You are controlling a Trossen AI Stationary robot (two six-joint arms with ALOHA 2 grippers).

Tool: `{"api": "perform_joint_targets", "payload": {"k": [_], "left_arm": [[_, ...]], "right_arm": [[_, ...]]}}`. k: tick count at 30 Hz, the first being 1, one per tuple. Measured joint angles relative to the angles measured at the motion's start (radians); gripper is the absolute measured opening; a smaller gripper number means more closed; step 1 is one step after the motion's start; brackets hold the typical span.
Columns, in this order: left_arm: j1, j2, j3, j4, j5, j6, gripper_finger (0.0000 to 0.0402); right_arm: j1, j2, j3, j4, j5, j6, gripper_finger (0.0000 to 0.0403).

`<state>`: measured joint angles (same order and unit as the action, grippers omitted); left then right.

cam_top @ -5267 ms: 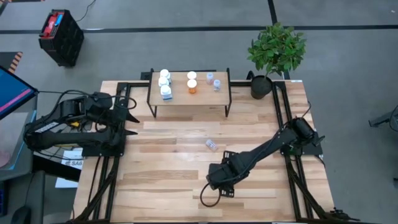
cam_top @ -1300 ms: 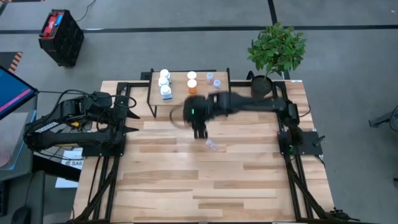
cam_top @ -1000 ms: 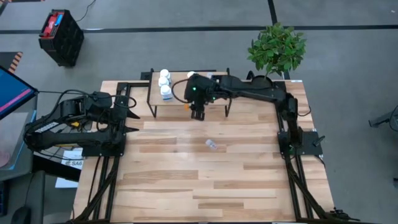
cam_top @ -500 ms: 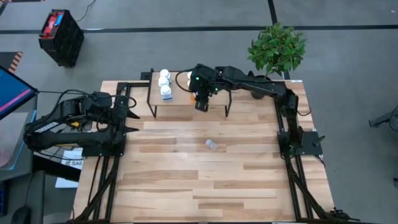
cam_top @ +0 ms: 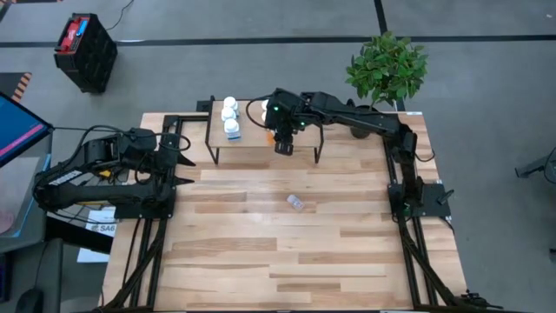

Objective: Pick and place medicine bottles onto shelf by color
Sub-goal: Put the orange pill bottle on the shelf aligned with the other orange pill bottles

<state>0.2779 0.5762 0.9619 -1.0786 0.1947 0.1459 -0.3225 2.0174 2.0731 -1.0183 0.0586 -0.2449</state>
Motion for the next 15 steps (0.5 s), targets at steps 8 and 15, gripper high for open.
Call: {"api": "perform_joint_targets", "payload": {"k": [8, 15], "left_arm": [[0.0, 0.0, 0.0, 0.0, 0.0, 0.0, 0.0233], [0.0, 0.0, 0.0, 0.0, 0.0, 0.0, 0.0233]], "right_arm": [[-0.022, 0.001, -0.001, -0.032, -0.002, -0.016, 0.0207], [-0.025, 0.001, -0.001, -0.051, -0.004, -0.033, 0.0207]]}}
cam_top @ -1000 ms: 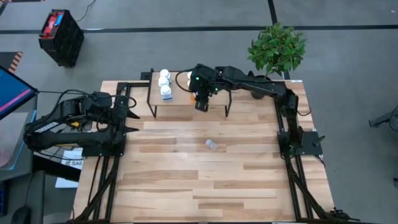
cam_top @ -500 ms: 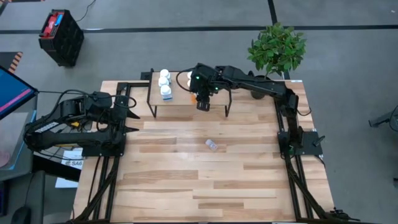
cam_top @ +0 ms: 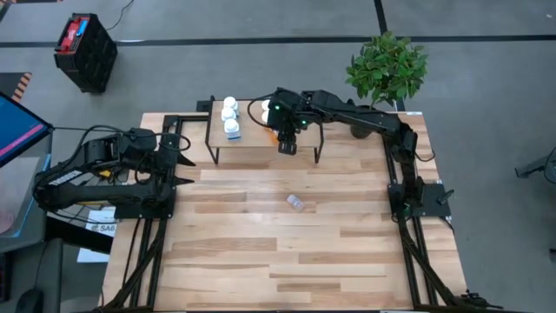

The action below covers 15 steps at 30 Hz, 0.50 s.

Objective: Pick and place medicine bottles onto shelf by color
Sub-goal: Put the orange pill bottle on the shelf aligned with the other orange pill bottles

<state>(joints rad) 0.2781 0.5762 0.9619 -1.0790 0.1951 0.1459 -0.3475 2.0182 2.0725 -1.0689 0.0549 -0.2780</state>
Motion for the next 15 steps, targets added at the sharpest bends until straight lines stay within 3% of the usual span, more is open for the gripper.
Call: {"api": "perform_joint_targets", "payload": {"k": [15], "left_arm": [[0.0, 0.0, 0.0, -0.001, 0.0, 0.0, 0.0233]], "right_arm": [[-0.021, 0.0, 0.0, -0.019, 0.0, -0.019, 0.0221]]}}
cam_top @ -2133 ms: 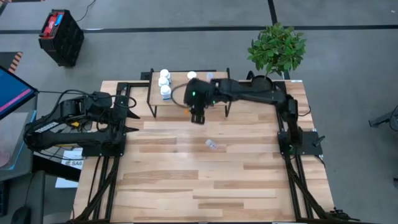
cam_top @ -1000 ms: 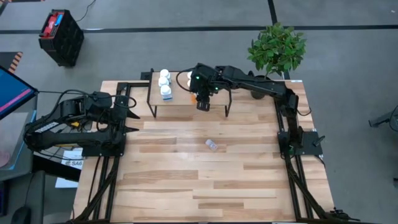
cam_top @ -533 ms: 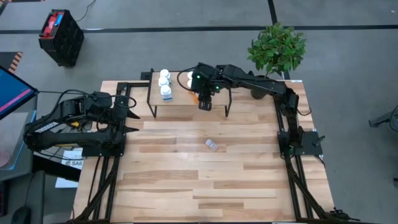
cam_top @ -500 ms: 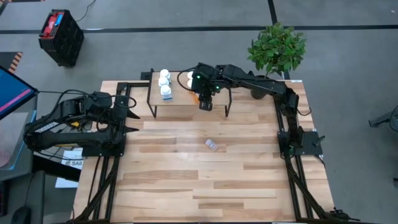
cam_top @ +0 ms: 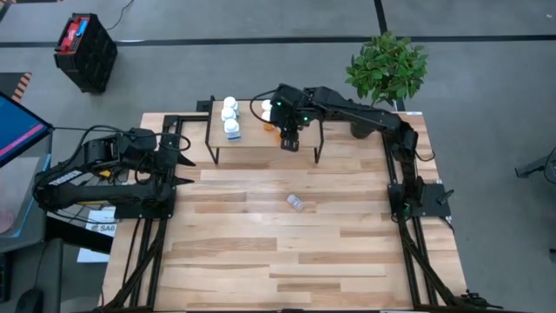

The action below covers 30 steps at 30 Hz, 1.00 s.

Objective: Pick and place medicine bottles onto shelf by color
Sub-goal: Put the orange pill bottle on the shelf aligned with the other orange pill bottles

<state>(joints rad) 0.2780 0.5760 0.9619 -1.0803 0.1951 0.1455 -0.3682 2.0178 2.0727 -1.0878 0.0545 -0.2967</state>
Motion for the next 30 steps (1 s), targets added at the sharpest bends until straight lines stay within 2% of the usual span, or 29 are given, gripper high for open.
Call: {"api": "perform_joint_targets", "payload": {"k": [30], "left_arm": [[0.0, 0.0, 0.0, -0.006, 0.0, -0.003, 0.0233]], "right_arm": [[-0.005, 0.0, 0.0, 0.022, -0.001, 0.0, 0.0256]]}}
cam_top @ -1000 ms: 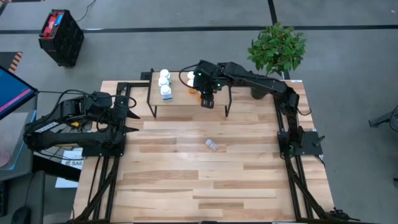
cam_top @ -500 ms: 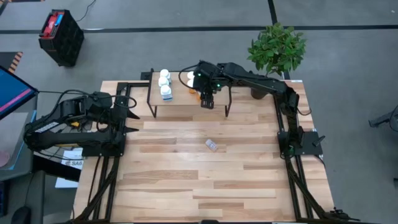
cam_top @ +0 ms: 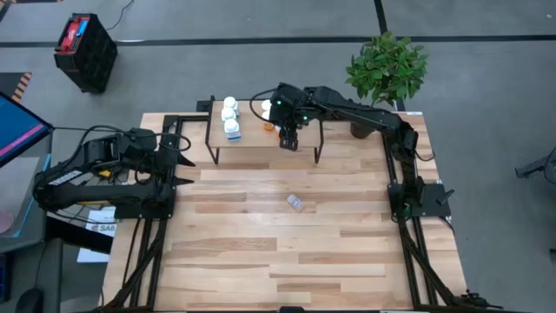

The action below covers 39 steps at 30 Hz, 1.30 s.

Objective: Pick and place medicine bottles onto shelf by color
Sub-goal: Put the orange pill bottle on the shelf aligned with the other orange pill bottles

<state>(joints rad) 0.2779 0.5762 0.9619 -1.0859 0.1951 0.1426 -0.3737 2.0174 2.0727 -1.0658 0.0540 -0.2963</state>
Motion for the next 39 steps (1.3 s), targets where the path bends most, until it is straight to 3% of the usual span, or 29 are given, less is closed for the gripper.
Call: {"api": "perform_joint_targets", "payload": {"k": [26, 39], "left_arm": [[0.0, 0.0, 0.0, -0.001, 0.0, -0.001, 0.0233], [0.0, 0.0, 0.0, -0.001, 0.0, -0.001, 0.0233]], "right_arm": [[0.001, 0.0, 0.0, 0.036, 0.0, 0.007, 0.0257], [0.005, 0.0, 0.0, 0.062, 0.0, 0.008, 0.0301]]}}
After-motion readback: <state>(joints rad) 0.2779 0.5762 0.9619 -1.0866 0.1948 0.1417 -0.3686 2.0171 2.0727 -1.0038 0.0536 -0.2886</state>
